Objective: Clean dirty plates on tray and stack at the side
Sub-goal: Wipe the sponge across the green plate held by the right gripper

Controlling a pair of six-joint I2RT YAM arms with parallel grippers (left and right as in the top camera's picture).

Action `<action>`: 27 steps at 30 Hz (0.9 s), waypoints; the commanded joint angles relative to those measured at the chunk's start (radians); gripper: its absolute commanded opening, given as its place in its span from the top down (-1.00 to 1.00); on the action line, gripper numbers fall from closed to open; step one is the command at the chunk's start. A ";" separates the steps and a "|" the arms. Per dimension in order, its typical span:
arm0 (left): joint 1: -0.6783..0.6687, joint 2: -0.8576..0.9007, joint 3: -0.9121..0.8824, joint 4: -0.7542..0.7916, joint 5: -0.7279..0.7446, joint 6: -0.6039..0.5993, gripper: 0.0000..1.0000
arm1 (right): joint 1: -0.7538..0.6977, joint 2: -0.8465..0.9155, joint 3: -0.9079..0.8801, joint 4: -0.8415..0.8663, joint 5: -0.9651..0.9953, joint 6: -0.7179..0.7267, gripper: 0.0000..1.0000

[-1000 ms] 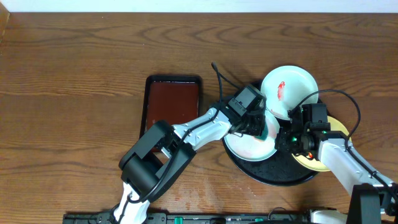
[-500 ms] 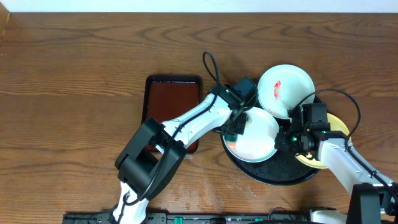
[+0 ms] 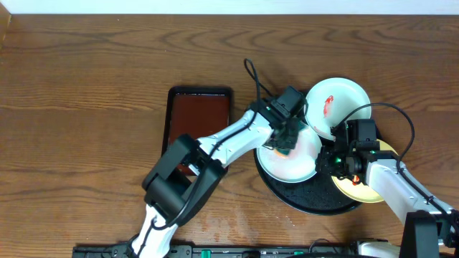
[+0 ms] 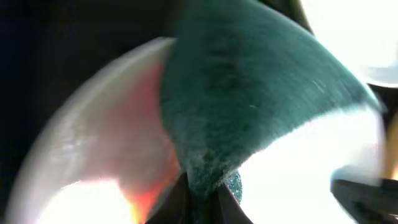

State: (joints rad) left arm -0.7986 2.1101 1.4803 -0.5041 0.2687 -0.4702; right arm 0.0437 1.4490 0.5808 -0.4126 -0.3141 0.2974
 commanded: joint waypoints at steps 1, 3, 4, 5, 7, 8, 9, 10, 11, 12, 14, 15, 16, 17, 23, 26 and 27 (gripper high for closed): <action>-0.045 0.072 -0.003 0.004 0.179 0.005 0.85 | 0.011 0.021 -0.006 -0.006 0.018 -0.029 0.98; -0.057 0.067 -0.002 -0.013 0.199 0.023 0.85 | 0.011 0.021 -0.006 -0.005 0.018 -0.029 0.98; -0.061 0.063 -0.002 -0.019 0.224 0.044 0.85 | 0.011 0.021 -0.006 -0.004 0.018 -0.029 0.98; -0.063 0.055 -0.002 -0.029 0.242 0.063 0.85 | 0.011 0.021 -0.006 -0.003 0.018 -0.029 0.98; -0.064 0.041 -0.002 -0.062 0.244 0.074 0.85 | 0.010 0.021 -0.006 -0.002 0.018 -0.029 0.98; -0.064 0.033 -0.002 -0.085 0.244 0.077 0.85 | 0.010 0.021 -0.006 -0.002 0.018 -0.029 0.98; -0.064 0.028 -0.002 -0.103 0.244 0.077 0.85 | 0.010 0.021 -0.006 -0.002 0.018 -0.029 0.98; -0.064 0.023 -0.002 -0.126 0.245 0.077 0.85 | 0.010 0.021 -0.006 -0.002 0.018 -0.029 0.97; -0.064 0.018 -0.002 -0.159 0.245 0.077 0.85 | 0.010 0.021 -0.006 -0.002 0.018 -0.029 0.98; -0.064 0.014 -0.002 -0.181 0.245 0.078 0.85 | 0.010 0.021 -0.006 -0.002 0.018 -0.029 0.98; -0.064 0.014 -0.002 -0.209 0.245 0.085 0.85 | 0.011 0.021 -0.006 -0.002 0.018 -0.029 0.98; -0.064 0.014 -0.002 -0.216 0.245 0.085 0.85 | 0.011 0.021 -0.006 -0.002 0.018 -0.029 0.98; -0.064 0.014 -0.002 -0.223 0.244 0.086 0.85 | 0.011 0.021 -0.006 -0.001 0.018 -0.029 0.98; -0.061 0.014 -0.002 -0.234 0.244 0.093 0.85 | 0.010 0.021 -0.006 -0.001 0.018 -0.029 0.97; -0.006 0.013 0.040 -0.404 0.051 0.082 0.85 | 0.010 0.021 -0.006 -0.002 0.018 -0.029 0.98; 0.034 0.012 0.066 -0.481 -0.209 0.020 0.85 | 0.011 0.021 -0.006 -0.002 0.018 -0.029 0.98; 0.042 0.012 0.066 -0.482 -0.239 0.014 0.86 | 0.011 0.021 -0.006 -0.002 0.018 -0.029 0.98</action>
State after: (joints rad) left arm -0.8066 2.1128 1.5459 -0.9401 0.3370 -0.4030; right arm 0.0437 1.4490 0.5842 -0.4038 -0.2916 0.2802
